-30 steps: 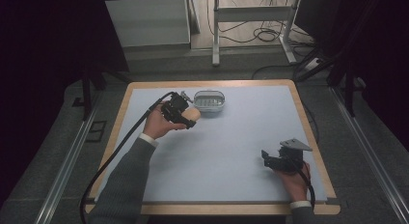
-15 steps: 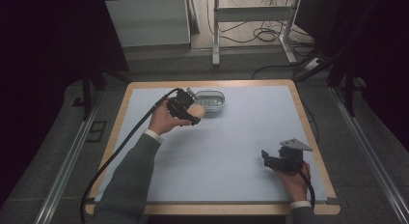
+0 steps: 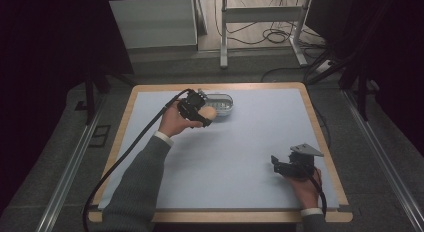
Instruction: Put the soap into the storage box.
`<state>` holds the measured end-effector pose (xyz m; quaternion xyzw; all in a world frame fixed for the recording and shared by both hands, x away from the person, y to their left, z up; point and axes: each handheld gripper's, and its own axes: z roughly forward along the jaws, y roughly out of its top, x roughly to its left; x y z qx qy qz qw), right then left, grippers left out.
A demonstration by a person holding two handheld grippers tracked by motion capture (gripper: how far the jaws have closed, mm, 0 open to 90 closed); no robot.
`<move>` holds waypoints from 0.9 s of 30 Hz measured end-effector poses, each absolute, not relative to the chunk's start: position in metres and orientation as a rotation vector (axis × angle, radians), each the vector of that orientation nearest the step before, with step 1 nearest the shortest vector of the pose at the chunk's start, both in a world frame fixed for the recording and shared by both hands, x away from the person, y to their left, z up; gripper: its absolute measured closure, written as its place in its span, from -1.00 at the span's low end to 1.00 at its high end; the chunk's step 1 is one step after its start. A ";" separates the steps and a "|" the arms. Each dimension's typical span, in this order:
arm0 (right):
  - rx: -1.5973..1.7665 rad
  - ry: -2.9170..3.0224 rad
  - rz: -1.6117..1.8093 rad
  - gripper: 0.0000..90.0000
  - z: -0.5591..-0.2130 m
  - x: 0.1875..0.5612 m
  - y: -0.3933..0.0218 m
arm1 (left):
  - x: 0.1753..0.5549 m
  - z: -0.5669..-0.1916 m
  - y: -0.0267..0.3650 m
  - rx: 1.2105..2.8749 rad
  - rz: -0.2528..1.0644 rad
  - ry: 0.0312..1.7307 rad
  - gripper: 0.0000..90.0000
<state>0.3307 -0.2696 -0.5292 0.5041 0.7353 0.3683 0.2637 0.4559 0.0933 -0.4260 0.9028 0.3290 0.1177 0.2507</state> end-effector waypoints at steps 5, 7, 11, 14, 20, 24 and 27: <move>1.364 1.988 0.995 -0.77 -0.529 0.331 -0.270 | 0.460 -0.426 0.090 2.452 0.315 0.898 -0.27; 1.363 1.988 0.995 -0.77 -0.529 0.331 -0.270 | 0.462 -0.427 0.089 2.458 0.317 0.891 -0.27; 1.363 1.988 0.996 -0.77 -0.529 0.331 -0.270 | 0.466 -0.427 0.087 2.462 0.314 0.893 -0.27; 1.362 1.988 0.995 -0.77 -0.529 0.331 -0.269 | 0.469 -0.427 0.085 2.461 0.311 0.892 -0.27; 1.362 1.988 0.995 -0.77 -0.529 0.331 -0.270 | 0.475 -0.425 0.081 2.465 0.312 0.878 -0.27; 1.362 1.985 0.996 -0.77 -0.529 0.330 -0.270 | 0.479 -0.425 0.078 2.461 0.306 0.881 -0.27; 1.362 1.985 0.996 -0.77 -0.529 0.330 -0.270 | 0.482 -0.426 0.076 2.467 0.307 0.879 -0.27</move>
